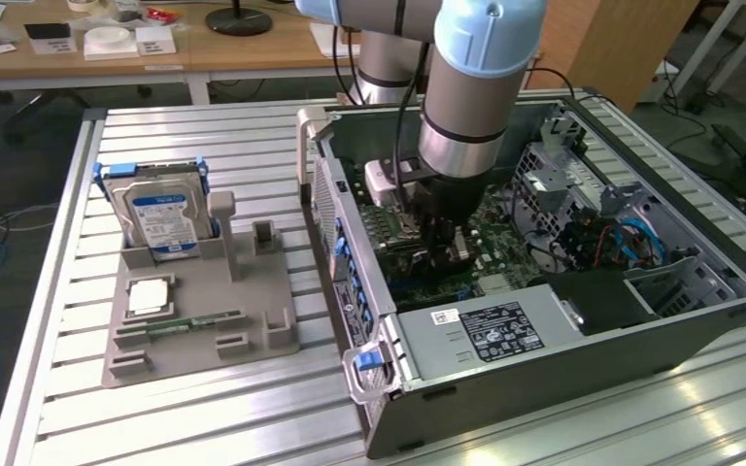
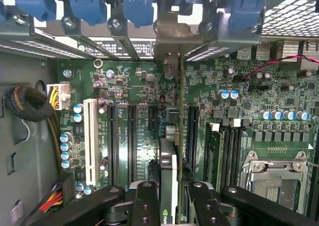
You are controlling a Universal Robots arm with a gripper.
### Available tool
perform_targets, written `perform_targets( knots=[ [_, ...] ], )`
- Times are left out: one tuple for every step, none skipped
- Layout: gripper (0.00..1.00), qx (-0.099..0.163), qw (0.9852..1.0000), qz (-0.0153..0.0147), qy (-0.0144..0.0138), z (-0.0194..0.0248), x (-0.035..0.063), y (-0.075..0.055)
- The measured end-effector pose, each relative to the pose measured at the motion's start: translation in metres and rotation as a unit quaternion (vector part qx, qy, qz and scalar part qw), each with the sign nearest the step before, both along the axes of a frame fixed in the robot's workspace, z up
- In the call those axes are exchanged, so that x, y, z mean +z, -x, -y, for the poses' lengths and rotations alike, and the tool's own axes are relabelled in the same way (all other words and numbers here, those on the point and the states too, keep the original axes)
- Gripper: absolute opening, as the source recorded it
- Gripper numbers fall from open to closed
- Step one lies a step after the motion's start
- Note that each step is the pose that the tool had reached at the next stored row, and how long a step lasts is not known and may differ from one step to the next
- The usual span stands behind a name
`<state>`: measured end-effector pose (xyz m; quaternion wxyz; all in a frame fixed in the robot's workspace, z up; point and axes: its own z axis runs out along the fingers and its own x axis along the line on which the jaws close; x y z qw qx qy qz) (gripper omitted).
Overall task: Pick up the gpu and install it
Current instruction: 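Insert the gpu into the slot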
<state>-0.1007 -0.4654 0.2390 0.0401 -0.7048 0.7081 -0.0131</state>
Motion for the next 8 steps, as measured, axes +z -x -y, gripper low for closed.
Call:
perform_targets(
  knots=[
    [0.26, 0.0, 1.0, 0.0, 0.0, 0.0, -0.0001, 0.0],
    [0.26, 0.0, 1.0, 0.0, 0.0, 0.0, -0.0002, 0.0],
    [0.26, 0.0, 1.0, 0.0001, 0.0, 0.0, -0.0007, 0.0],
    [0.26, 0.0, 1.0, 0.0001, 0.0, 0.0, -0.0013, 0.0002],
    [0.26, 0.0, 1.0, 0.0003, 0.0, 0.0, -0.0021, 0.0003],
    [0.26, 0.0, 1.0, 0.0004, -0.0002, -0.0001, -0.0028, 0.0005],
    [0.26, 0.0, 1.0, 0.0002, 0.0, 0.0, -0.003, 0.0007],
    [0.26, 0.0, 1.0, 0.0001, 0.0, 0.0, -0.003, 0.0008]
  ],
)
